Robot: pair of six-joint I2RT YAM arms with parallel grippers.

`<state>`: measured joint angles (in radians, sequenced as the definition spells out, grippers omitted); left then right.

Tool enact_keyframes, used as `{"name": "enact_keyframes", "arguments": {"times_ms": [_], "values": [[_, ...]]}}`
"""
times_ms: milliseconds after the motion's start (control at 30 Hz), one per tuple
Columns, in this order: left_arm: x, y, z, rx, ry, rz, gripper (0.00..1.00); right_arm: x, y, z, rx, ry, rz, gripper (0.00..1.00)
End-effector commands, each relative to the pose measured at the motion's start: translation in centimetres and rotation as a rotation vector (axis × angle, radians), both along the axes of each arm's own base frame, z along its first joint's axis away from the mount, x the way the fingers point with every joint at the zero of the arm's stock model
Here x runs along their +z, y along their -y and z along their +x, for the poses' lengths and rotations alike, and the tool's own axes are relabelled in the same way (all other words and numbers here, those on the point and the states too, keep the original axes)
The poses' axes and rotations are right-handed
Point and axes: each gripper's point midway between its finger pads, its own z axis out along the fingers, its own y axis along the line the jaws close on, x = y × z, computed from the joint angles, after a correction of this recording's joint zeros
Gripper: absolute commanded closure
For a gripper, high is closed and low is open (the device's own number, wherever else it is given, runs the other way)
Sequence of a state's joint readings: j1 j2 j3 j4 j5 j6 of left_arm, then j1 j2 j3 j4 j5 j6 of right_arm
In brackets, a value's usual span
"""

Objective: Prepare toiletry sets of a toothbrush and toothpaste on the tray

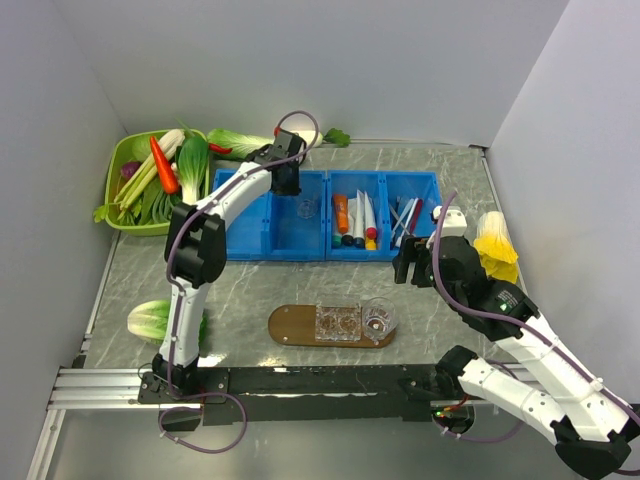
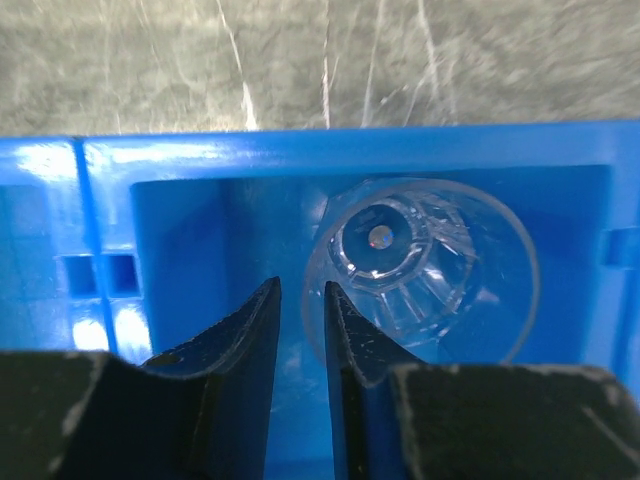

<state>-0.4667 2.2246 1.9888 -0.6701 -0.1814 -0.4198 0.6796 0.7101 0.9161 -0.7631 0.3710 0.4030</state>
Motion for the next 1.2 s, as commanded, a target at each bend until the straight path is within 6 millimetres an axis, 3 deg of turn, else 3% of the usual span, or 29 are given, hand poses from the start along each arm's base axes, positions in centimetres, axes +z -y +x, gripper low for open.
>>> {"name": "enact_keyframes", "arguments": {"times_ms": [0, 233, 367, 633, 933, 1033, 1067, 1133, 1167], "values": [[-0.3, 0.1, 0.1, -0.014, 0.005, 0.011, 0.72, 1.0, -0.2, 0.4, -0.007, 0.023, 0.027, 0.18], [-0.8, 0.4, 0.0, -0.018, -0.011, -0.006, 0.83, 1.0, -0.4, 0.4, -0.002, 0.02, 0.029, 0.18], [-0.3, 0.4, 0.0, -0.01, 0.0, -0.009, 0.99, 1.0, -0.4, 0.4, -0.001, 0.018, 0.029, 0.18], [1.2, 0.3, -0.2, -0.006, 0.025, -0.021, 0.99, 0.9, -0.4, 0.4, -0.001, 0.013, 0.026, 0.18], [9.0, 0.1, -1.7, -0.028, 0.141, -0.104, 0.99, 1.9, 0.0, 0.2, -0.007, 0.036, 0.029, 0.18], [10.5, -0.3, -3.0, -0.044, 0.153, -0.115, 0.99, 2.1, 0.3, 0.0, -0.008, 0.044, 0.028, 0.18], [12.2, -0.5, -3.6, -0.049, 0.181, -0.133, 0.99, 2.1, 0.4, 0.0, -0.007, 0.047, 0.024, 0.18], [12.8, -0.4, -5.1, -0.072, 0.172, -0.171, 0.99, 2.2, 0.5, -0.1, -0.01, 0.056, 0.026, 0.18], [15.2, -0.6, -6.2, -0.078, 0.211, -0.204, 0.99, 2.2, 0.5, -0.1, -0.006, 0.058, 0.023, 0.18]]}}
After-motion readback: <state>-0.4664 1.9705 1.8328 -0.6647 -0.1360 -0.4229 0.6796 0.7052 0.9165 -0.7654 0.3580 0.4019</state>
